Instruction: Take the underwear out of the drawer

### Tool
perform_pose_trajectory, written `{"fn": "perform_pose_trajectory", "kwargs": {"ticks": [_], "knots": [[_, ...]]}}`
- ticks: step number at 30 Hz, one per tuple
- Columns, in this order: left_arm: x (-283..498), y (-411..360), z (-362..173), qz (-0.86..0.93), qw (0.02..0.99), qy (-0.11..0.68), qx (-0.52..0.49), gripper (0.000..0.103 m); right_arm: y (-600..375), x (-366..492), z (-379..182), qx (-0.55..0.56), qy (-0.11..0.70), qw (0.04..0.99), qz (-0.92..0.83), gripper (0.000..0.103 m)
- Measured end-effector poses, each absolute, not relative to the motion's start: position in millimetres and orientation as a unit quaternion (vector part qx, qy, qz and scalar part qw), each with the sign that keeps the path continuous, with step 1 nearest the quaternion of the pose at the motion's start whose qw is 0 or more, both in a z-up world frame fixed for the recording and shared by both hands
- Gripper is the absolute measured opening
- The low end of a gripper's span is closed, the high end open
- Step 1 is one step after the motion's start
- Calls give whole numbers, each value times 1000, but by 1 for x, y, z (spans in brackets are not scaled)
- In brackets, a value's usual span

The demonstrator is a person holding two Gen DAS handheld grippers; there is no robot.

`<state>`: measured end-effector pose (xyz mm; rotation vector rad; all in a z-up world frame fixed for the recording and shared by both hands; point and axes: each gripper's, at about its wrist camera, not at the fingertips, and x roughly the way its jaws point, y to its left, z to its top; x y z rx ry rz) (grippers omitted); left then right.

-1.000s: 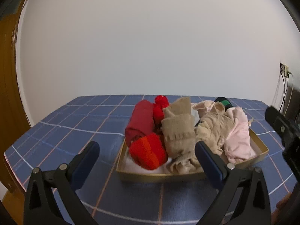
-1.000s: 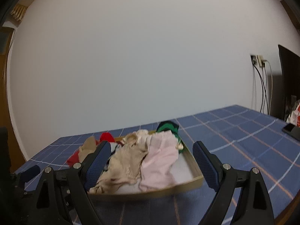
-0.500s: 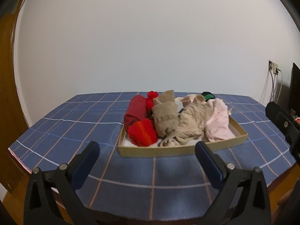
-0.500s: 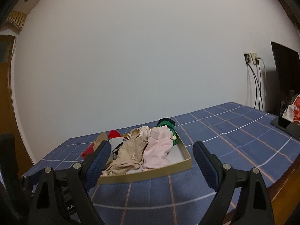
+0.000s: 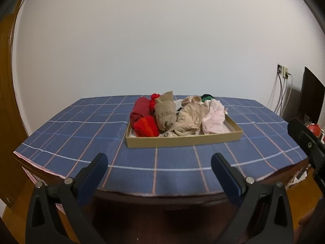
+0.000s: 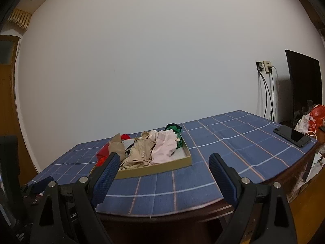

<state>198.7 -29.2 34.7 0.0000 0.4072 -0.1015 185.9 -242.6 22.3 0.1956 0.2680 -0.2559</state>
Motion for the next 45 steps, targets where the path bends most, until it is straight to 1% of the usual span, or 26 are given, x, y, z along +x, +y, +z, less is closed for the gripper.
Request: {"fn": "perform_pose_trajectory", "kwargs": {"ticks": [21, 33, 45], "knots": [[109, -11, 39, -58, 980, 187, 24, 103, -203, 100, 43, 58, 121, 984, -118, 91], [92, 2, 40, -38, 981, 190, 25, 103, -189, 81, 47, 64, 102, 987, -108, 91], [79, 0, 41, -31, 982, 183, 40, 103, -187, 71, 45, 63, 109, 987, -104, 92]]}}
